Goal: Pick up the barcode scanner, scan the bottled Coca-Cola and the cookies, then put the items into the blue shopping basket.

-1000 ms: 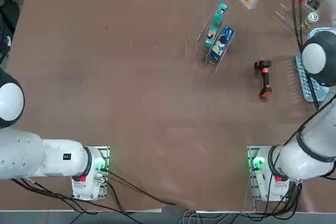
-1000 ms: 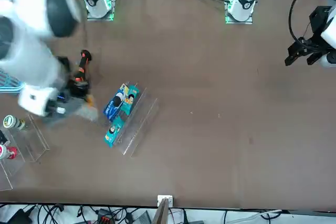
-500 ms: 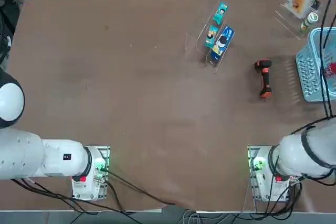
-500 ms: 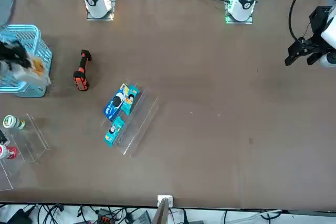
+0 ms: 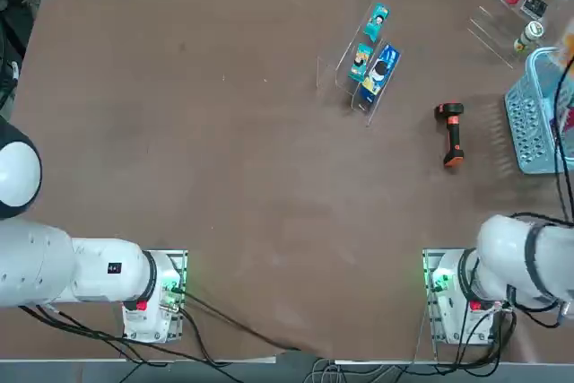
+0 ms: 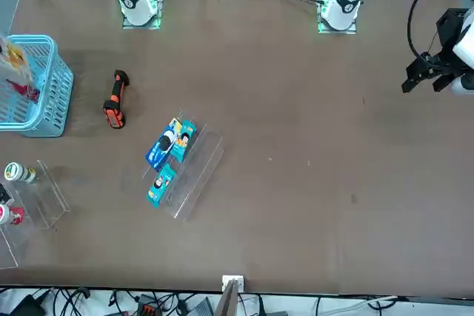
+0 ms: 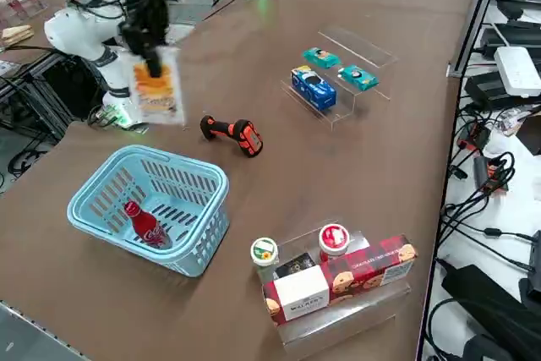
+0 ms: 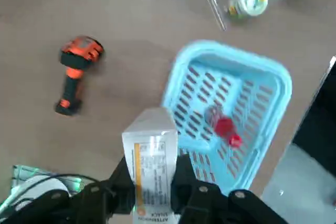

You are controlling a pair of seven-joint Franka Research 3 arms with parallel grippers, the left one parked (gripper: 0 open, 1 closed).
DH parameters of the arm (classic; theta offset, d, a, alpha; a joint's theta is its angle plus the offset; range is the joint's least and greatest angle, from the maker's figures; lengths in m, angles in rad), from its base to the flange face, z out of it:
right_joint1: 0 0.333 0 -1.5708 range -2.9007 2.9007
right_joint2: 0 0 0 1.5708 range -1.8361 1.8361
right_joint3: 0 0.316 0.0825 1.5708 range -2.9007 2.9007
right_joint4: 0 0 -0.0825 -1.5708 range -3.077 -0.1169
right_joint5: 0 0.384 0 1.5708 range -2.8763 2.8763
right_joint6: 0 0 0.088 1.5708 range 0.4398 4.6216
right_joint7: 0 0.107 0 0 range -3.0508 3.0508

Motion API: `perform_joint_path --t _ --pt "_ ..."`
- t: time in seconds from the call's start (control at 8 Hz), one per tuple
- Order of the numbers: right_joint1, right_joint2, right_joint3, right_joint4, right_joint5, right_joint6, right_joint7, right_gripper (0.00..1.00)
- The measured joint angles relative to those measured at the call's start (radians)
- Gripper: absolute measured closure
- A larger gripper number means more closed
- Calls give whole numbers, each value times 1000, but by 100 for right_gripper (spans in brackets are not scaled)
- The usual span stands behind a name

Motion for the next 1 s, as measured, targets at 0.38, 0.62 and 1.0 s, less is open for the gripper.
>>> perform_joint_path --t 0.38,0.62,1.0 --pt "-39 -19 -121 -202 0 213 -73 67" --pt "-40 9 -165 -242 2 291 -79 67" --pt "-41 104 -179 -248 41 387 -78 67"
